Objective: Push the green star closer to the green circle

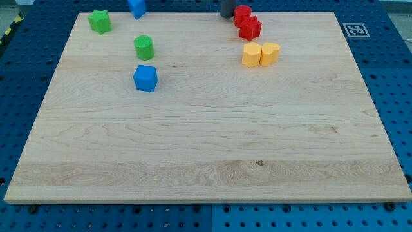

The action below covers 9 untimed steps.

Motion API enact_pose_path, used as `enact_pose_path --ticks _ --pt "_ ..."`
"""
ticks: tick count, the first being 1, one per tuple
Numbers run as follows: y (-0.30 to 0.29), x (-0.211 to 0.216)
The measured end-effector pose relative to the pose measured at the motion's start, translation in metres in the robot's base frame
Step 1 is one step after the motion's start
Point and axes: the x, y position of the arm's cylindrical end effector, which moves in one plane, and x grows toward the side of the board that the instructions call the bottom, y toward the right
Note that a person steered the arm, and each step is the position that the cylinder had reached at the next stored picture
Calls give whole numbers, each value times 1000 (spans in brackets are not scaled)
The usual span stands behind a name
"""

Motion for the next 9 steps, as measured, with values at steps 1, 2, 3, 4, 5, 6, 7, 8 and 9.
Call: enact_pose_path --ticks 1,2,3,4,5,6,7,8,9 --pt "-14 4" --pt "-44 9" --pt "-77 25" --pt "-111 50" --pt "-144 69" --pt "-175 77" --pt "-199 92" --pt "-232 106" --pt "-284 94"
